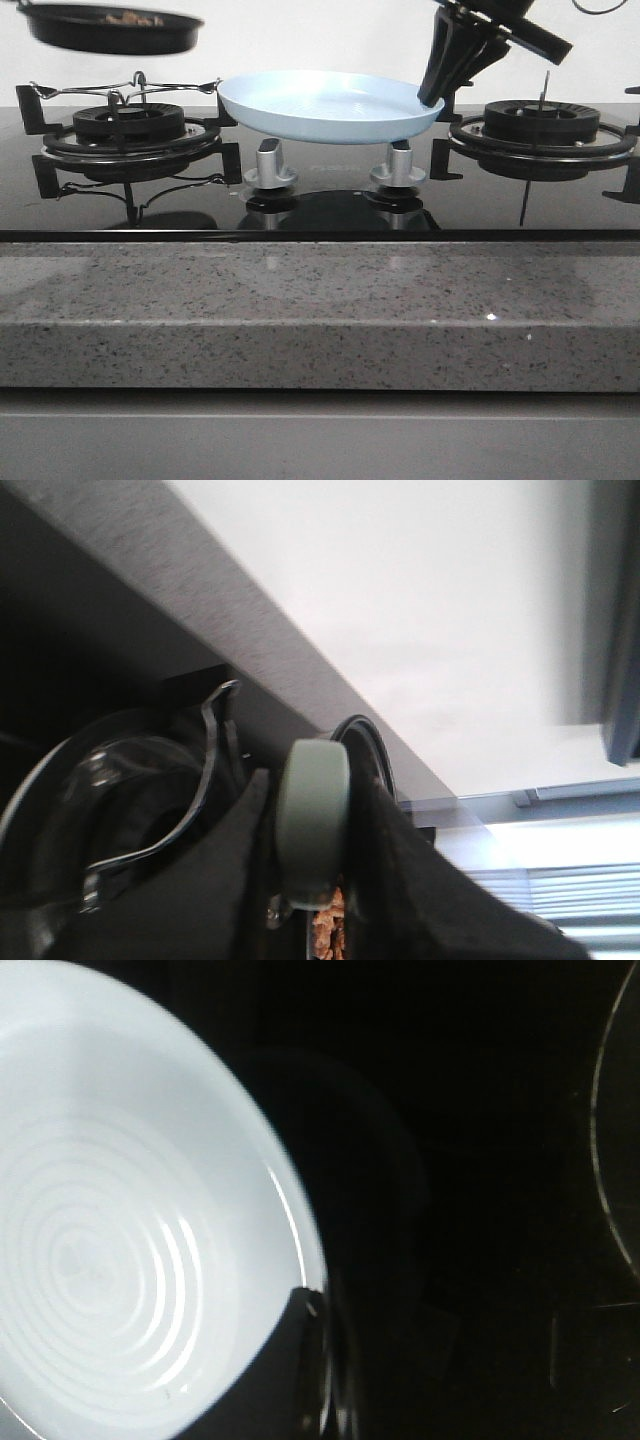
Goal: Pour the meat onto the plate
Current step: 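Lift the black pan by its green handle with the left gripper, then tilt the pan over the held plate, tipping meat onto it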
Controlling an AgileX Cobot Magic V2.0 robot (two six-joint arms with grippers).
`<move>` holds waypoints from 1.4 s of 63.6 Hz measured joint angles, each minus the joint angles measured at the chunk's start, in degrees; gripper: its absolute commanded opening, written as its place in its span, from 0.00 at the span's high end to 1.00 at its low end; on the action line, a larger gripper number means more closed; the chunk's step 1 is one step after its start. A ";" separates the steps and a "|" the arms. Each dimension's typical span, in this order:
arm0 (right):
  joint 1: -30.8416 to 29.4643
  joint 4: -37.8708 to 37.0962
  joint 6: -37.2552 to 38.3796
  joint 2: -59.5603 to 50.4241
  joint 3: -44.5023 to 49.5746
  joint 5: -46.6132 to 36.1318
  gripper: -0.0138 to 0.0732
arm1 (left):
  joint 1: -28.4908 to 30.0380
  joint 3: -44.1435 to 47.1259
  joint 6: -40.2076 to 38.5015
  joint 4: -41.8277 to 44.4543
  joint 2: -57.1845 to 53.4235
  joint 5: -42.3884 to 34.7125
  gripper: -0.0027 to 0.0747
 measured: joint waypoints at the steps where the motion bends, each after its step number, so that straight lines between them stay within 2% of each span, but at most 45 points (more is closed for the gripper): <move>1: 0.00 0.00 0.00 0.00 0.00 0.00 0.87 | -0.01 -0.38 0.00 -0.13 0.00 0.14 0.99; 10: 0.00 0.00 0.00 0.00 0.00 0.00 0.87 | -2.08 -3.43 0.45 -0.61 -1.29 0.50 0.99; 19: 0.00 0.00 0.00 0.00 0.00 0.00 0.87 | -6.84 -4.52 1.70 0.38 -4.04 0.39 0.99; 35: 0.00 0.00 0.00 0.00 0.00 0.00 0.87 | -15.35 -4.78 2.12 7.71 -7.49 -2.09 0.99; 55: 0.00 0.00 0.00 0.00 0.00 0.00 0.87 | -23.80 -5.17 4.09 13.97 -8.12 -10.83 0.99; 81: 0.00 0.00 0.00 0.00 0.00 0.00 0.87 | -34.99 -17.84 4.46 36.97 -8.49 -13.25 0.99; 89: 0.00 0.00 0.00 0.00 0.00 0.00 0.87 | -39.50 -19.22 2.60 46.97 -9.52 -12.60 0.99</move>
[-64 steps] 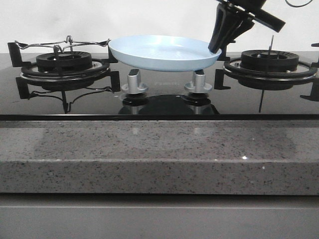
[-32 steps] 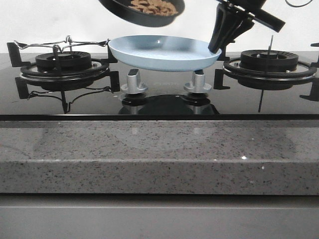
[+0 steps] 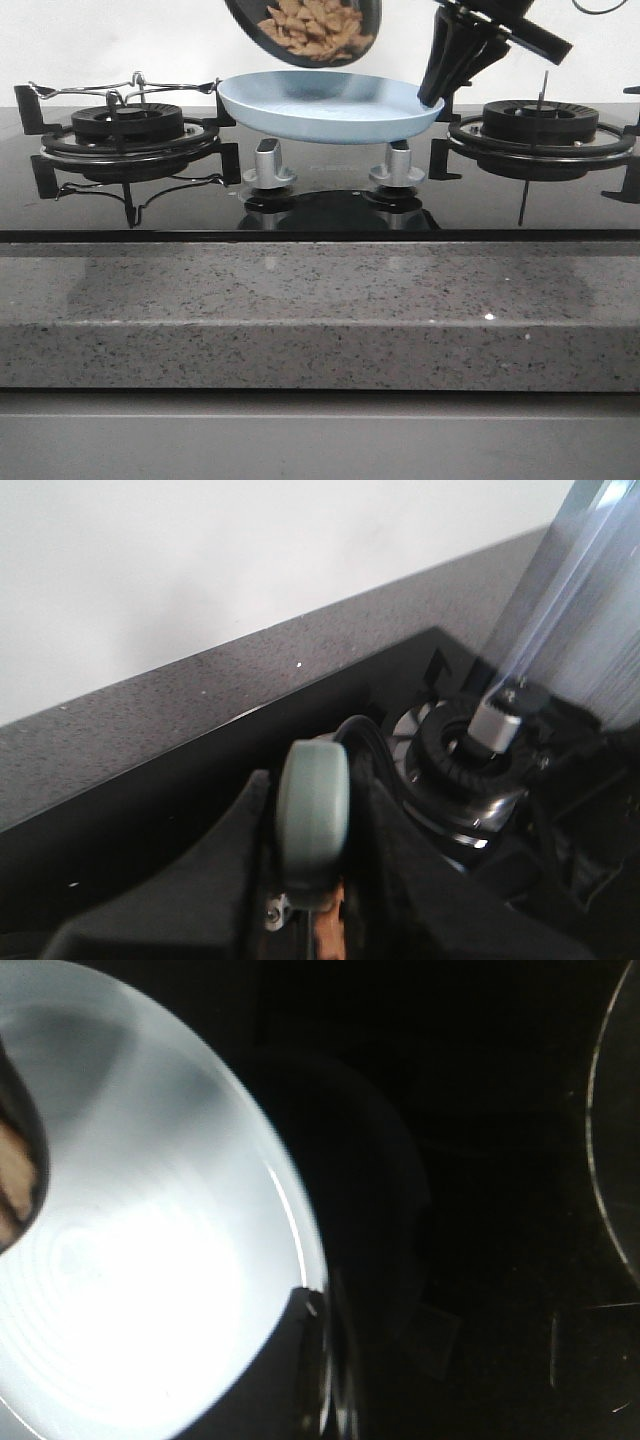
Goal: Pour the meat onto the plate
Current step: 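Tilt the pan over the held plate, tipping meat onto it, then bring the empty pan back and lower it onto its burner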
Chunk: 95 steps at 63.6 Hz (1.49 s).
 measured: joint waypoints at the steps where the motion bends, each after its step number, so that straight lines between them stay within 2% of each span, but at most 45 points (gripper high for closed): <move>1: 0.00 0.00 0.00 0.00 0.00 0.00 0.87 | -0.46 0.00 -0.11 1.12 -0.11 0.10 0.99; 9: 0.00 0.00 0.00 0.00 0.00 0.00 0.87 | -4.28 -0.22 -1.66 10.00 -0.50 0.34 0.99; 35: 0.00 0.00 0.00 0.00 0.00 0.00 0.87 | -14.07 -0.22 -6.19 30.37 -2.19 0.47 0.99; 46: 0.00 0.00 0.00 0.00 0.00 0.00 0.87 | -17.92 -0.34 -7.91 37.86 -4.01 -0.38 0.99; 68: 0.00 0.00 0.00 0.00 0.00 0.00 0.87 | -25.20 -0.46 -9.04 47.63 -4.72 -0.05 0.99; 80: 0.00 0.00 0.00 0.00 0.00 0.00 0.87 | -29.50 -0.46 -12.81 57.49 -4.83 1.38 0.99; 95: 0.00 0.00 0.03 0.00 0.00 0.00 0.87 | -30.04 -0.46 -15.87 55.09 -5.18 1.72 0.99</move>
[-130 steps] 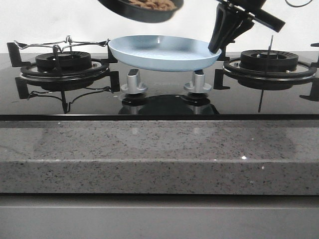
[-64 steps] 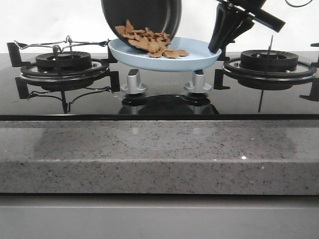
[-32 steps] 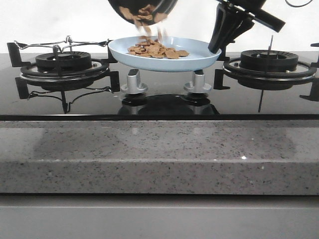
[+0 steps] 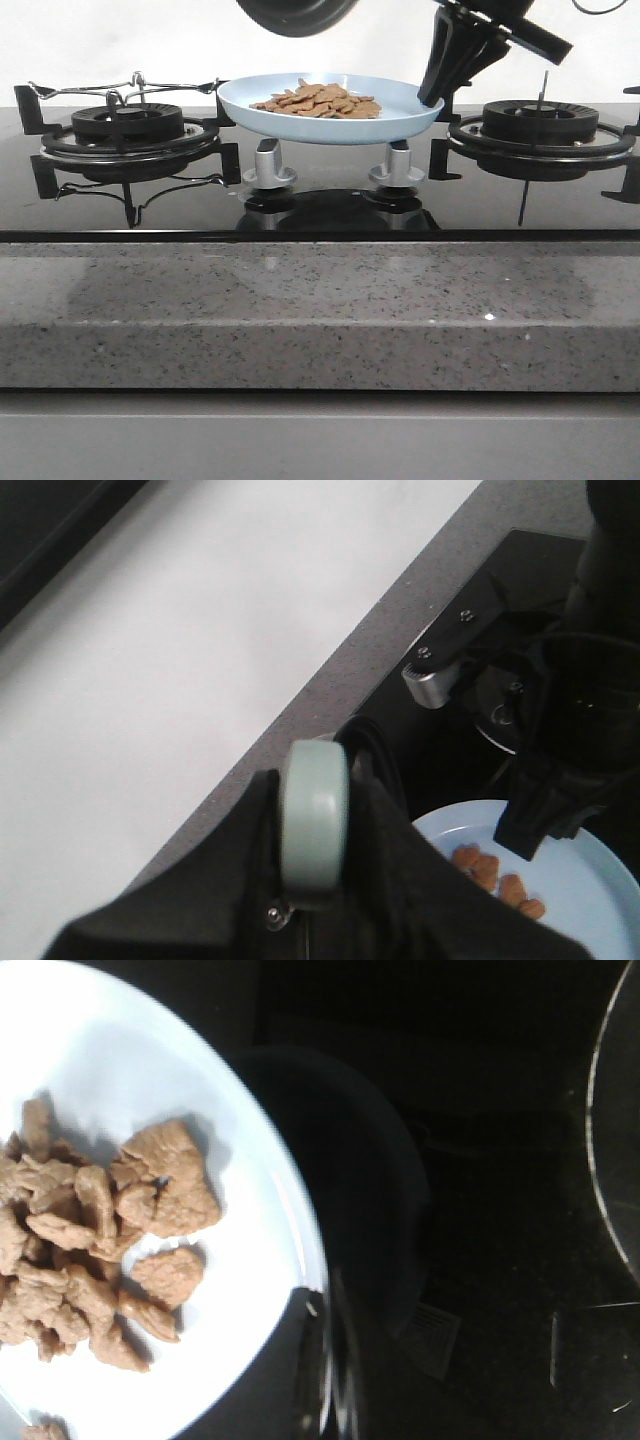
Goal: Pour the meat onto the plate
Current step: 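Bring the empty pan back and lower it onto its burner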
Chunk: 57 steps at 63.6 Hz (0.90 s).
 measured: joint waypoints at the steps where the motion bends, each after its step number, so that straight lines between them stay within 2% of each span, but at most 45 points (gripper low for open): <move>1: 0.00 0.00 0.00 0.00 0.00 0.00 0.87 | 0.17 0.00 -0.23 -0.39 0.00 0.00 0.99; 11: 0.00 0.00 0.00 0.00 0.00 0.00 0.87 | 3.84 0.00 -4.07 -6.23 -1.02 0.00 0.99; 19: 0.00 0.00 0.00 0.00 0.00 0.00 0.87 | 11.74 0.00 -5.64 -16.66 -1.99 0.00 0.99; 31: 0.00 0.00 0.00 0.00 0.00 0.00 0.87 | 30.48 0.16 -5.60 -40.17 -2.38 0.71 0.99; 38: 0.00 0.00 0.00 0.00 0.00 0.10 0.87 | 41.03 2.14 -2.76 -53.84 -2.42 0.71 0.99; 51: 0.00 0.00 0.00 0.00 0.00 0.10 0.87 | 58.52 12.63 5.95 -83.34 -2.42 0.72 0.99; 57: 0.00 0.00 0.00 0.00 0.00 0.10 0.87 | 62.55 18.93 9.27 -91.27 -2.42 0.34 0.99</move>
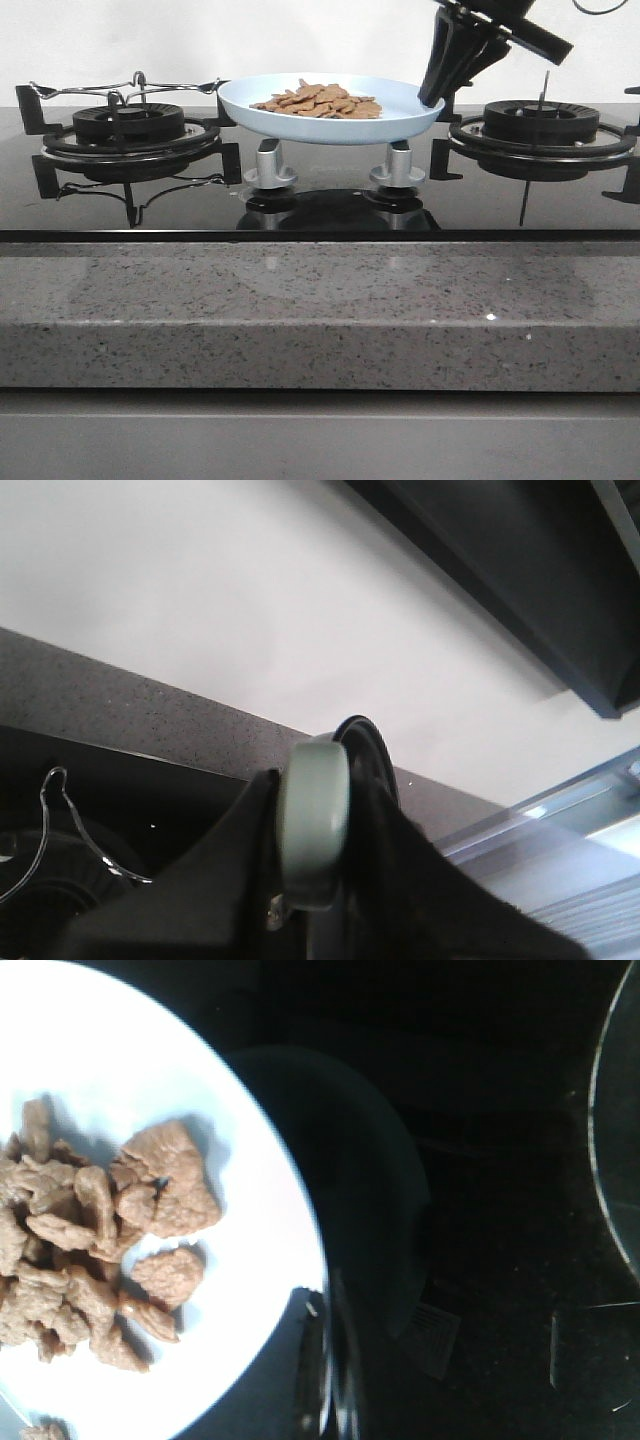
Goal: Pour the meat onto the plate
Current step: 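Bring the empty pan back and lower it onto its burner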
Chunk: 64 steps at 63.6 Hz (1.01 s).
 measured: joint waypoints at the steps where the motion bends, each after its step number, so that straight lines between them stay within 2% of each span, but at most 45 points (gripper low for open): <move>1: 0.00 0.00 0.00 0.00 0.00 0.00 0.87 | 0.66 1.47 0.69 -1.46 0.00 -0.10 0.99; 14: 0.00 0.00 0.00 0.00 0.00 0.00 0.87 | 3.61 15.23 6.16 -14.51 0.22 -3.10 0.99; 26: 0.00 0.00 0.00 0.00 0.00 0.00 0.87 | 3.74 20.43 8.50 -22.35 2.79 -4.55 0.99; 45: 0.00 0.00 0.00 0.00 0.00 0.00 0.87 | 3.83 21.93 10.14 -22.61 4.36 -9.74 0.99; 64: 0.00 0.00 0.00 0.00 0.00 0.00 0.87 | 3.83 26.78 10.26 -22.73 4.36 -10.49 0.99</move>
